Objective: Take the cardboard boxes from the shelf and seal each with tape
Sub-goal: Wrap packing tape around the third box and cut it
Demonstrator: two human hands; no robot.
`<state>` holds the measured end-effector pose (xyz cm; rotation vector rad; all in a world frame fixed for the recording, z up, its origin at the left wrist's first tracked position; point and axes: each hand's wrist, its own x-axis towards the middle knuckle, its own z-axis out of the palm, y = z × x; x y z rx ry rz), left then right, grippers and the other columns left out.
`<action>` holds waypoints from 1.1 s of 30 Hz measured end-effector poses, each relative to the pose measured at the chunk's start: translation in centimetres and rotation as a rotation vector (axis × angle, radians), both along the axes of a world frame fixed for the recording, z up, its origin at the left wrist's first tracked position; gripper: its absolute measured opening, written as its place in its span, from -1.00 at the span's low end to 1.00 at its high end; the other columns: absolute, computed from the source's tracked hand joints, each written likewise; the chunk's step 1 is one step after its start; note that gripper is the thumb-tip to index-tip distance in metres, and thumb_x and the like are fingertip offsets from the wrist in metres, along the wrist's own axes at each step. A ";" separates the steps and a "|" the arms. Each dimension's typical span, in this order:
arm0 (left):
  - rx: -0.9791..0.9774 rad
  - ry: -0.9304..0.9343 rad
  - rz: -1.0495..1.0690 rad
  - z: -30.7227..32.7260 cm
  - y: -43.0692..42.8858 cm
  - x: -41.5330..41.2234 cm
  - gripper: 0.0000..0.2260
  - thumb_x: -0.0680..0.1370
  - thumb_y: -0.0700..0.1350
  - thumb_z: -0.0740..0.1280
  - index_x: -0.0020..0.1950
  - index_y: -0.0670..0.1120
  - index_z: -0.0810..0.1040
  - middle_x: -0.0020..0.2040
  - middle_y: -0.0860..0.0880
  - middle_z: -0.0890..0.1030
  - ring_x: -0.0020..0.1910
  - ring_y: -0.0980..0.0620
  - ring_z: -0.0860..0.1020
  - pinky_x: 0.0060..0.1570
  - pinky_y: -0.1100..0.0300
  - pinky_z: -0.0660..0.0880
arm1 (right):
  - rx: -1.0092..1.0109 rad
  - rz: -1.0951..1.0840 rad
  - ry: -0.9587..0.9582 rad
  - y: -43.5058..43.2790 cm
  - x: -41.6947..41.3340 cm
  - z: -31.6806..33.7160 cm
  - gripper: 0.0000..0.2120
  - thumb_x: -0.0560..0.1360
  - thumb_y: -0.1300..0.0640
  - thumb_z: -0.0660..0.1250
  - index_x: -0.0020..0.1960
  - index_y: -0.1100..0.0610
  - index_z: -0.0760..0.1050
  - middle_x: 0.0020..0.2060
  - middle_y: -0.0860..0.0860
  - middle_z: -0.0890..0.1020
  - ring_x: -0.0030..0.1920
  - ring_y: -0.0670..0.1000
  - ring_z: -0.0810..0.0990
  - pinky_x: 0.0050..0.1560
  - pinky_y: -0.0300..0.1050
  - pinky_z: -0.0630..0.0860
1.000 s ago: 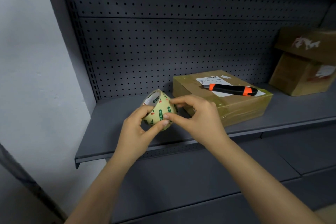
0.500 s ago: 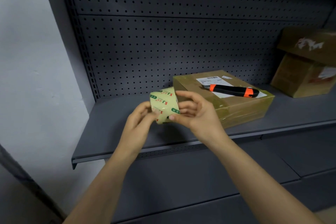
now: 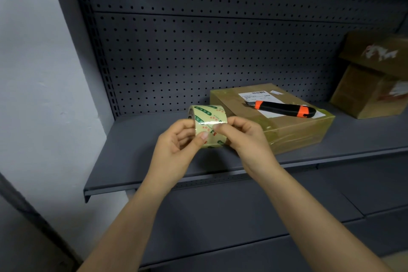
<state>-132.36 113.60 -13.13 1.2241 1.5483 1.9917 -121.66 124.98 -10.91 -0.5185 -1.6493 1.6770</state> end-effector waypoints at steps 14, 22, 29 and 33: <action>0.027 -0.137 -0.022 0.7 -0.2 0.6 -0.71 0.47 -0.11 0.39 0.15 -0.20 0.59 0.01 -0.07 0.72 -0.02 0.01 0.69 -0.04 0.26 0.57 | 0.015 0.130 0.069 0.9 0.6 -0.7 -0.82 0.35 0.22 0.40 -0.04 0.17 0.64 -0.07 0.13 0.71 -0.06 0.06 0.65 -0.01 -0.08 0.59; 0.006 -0.187 -0.013 0.7 -0.4 0.7 -0.80 0.54 -0.19 0.37 0.15 -0.18 0.60 -0.01 -0.07 0.72 -0.06 0.01 0.69 -0.14 0.29 0.57 | -0.031 0.094 0.011 0.5 0.5 -0.5 -0.74 0.29 0.14 0.47 -0.03 0.15 0.69 -0.03 0.23 0.69 -0.01 0.17 0.59 0.12 0.20 0.52; -0.002 -0.134 -0.003 0.8 -0.5 0.7 -0.78 0.51 -0.20 0.40 0.14 -0.20 0.60 -0.02 -0.06 0.73 -0.04 0.02 0.69 -0.09 0.29 0.58 | -0.120 0.111 0.022 0.5 0.5 0.0 -0.92 0.38 0.28 0.38 -0.26 0.20 0.65 -0.23 0.16 0.68 -0.19 0.08 0.63 -0.15 -0.06 0.59; -0.004 -0.117 0.022 0.7 -0.6 0.7 -0.82 0.54 -0.24 0.39 0.13 -0.20 0.60 -0.03 -0.05 0.73 -0.04 0.03 0.70 -0.10 0.30 0.58 | -0.093 0.118 0.015 0.7 0.5 -0.5 -0.76 0.30 0.25 0.29 -0.12 0.25 0.67 -0.16 0.18 0.69 -0.16 0.07 0.63 -0.14 -0.11 0.61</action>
